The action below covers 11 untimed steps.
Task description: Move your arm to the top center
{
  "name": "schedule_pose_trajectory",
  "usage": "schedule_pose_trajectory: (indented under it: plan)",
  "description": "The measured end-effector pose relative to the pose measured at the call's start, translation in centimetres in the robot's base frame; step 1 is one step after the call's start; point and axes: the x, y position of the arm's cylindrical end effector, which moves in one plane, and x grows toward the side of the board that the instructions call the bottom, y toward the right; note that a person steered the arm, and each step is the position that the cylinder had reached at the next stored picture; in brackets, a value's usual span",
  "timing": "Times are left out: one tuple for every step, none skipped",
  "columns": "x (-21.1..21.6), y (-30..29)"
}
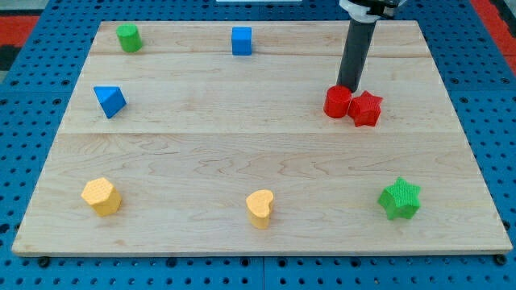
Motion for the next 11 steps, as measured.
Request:
schedule_pose_trajectory:
  plan:
    - [-2.7,-0.7]
    - [-5.3,-5.9]
    - [-6.3,-7.8]
    - [-7.4,-8.3]
    - [-10.3,-7.8]
    - [-15.0,-5.8]
    - [-16.7,-7.4]
    - [-16.6,-10.3]
    - [-16.6,-13.5]
    - [-16.5,-17.7]
    - [-15.9,-16.2]
